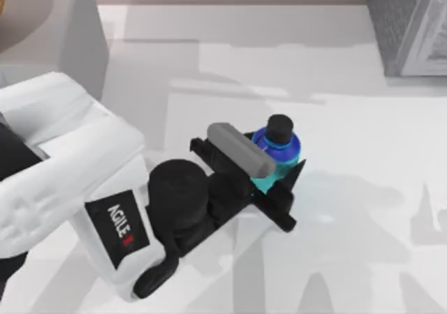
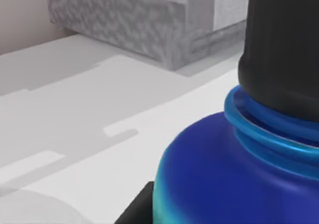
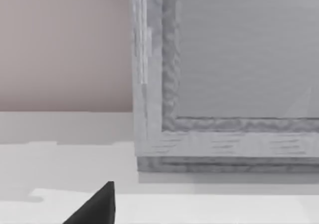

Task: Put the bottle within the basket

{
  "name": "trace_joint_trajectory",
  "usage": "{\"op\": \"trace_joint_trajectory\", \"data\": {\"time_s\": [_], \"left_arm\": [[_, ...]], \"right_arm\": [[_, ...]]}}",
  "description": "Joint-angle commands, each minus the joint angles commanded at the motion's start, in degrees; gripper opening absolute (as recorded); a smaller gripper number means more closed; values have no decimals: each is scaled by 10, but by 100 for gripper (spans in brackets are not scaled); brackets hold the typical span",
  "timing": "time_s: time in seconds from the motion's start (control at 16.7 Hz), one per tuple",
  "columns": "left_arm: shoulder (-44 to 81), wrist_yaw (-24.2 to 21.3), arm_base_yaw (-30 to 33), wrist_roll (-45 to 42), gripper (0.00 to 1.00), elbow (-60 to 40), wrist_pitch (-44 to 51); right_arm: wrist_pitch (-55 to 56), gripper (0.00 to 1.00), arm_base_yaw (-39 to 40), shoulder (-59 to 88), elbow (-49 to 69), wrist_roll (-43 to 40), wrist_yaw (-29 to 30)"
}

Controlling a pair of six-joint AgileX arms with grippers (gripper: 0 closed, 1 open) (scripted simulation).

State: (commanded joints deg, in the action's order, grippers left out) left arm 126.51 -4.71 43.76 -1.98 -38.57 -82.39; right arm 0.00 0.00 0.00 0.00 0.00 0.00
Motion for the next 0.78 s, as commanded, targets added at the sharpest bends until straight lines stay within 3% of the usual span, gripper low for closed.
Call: {"op": "trace_joint_trajectory", "data": {"time_s": [0.36,0.78], "left_arm": [[-214,-55,-36,-39,0,13,204],[-626,-119,-104,-60,0,60,578]], "right_arm": [[0,100,0,0,0,0,0],[0,100,0,0,0,0,0]]}}
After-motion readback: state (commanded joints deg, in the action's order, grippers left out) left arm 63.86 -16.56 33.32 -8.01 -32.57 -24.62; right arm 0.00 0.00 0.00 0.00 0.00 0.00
